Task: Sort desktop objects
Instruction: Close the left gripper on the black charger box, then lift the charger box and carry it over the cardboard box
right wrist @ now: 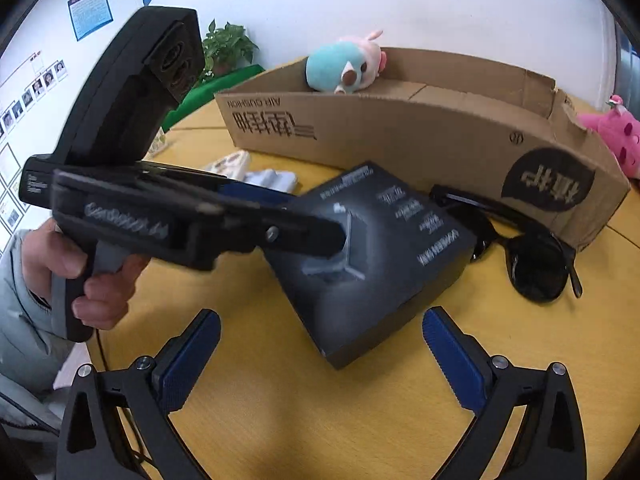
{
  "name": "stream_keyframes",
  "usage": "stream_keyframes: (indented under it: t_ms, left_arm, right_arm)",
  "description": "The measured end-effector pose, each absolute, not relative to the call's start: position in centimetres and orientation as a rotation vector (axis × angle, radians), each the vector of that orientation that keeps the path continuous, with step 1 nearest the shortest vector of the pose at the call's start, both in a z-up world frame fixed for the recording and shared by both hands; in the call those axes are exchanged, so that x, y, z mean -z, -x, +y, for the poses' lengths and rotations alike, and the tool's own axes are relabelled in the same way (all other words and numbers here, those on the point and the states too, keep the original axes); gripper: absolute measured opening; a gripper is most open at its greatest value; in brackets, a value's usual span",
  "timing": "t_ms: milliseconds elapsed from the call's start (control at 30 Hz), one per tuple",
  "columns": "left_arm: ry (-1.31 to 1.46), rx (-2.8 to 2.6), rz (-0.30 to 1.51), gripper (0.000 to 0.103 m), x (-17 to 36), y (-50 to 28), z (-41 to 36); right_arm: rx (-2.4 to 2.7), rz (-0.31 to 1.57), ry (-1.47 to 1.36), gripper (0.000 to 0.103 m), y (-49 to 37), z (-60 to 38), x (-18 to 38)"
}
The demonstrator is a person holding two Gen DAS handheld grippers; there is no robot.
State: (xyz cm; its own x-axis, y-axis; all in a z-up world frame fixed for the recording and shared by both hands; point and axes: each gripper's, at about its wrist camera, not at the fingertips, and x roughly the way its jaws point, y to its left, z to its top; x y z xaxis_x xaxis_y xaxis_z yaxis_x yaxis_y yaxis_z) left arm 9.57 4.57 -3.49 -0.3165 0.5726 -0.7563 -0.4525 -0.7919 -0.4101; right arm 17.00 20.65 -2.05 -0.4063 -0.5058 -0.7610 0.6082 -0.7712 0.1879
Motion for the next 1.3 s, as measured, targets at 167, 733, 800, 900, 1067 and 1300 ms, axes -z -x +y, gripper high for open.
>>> stream_keyframes:
  t_ms: [167, 733, 800, 900, 1067, 1300]
  left_arm:
    - [1.292, -2.065, -0.109, 0.072, 3.9, -12.8, 4.5]
    - [1.393, -1.958, -0.255, 0.078, 5.4, -13.6, 3.7]
    - [1.399, -1.969, -0.267, 0.078, 5.5, -13.8, 3.3]
    - [1.418, -2.016, -0.330, 0.078, 5.5, -12.7, 2.7]
    - [1.404, -2.032, -0.352, 0.078, 5.6, -11.9, 3.1]
    - [1.396, -2.031, -0.371, 0.077, 5.7, -12.1, 2.7]
  right_arm:
    - [2.081, 0.109, -1.078, 0.103, -18.5, 21.8, 1.9]
    - [2.018, 0.141, -0.997, 0.102, -19.7, 23.1, 1.3]
    - [2.060, 0.146, -0.997, 0.102, -19.9, 23.8, 1.3]
    - [2.102, 0.216, -1.072, 0.102, -19.3, 23.6, 2.6]
    - [2.069, 0.298, -1.019, 0.102, -20.2, 21.8, 2.1]
    - [2.105, 0.320, -1.039, 0.102, -19.8, 22.6, 2.4]
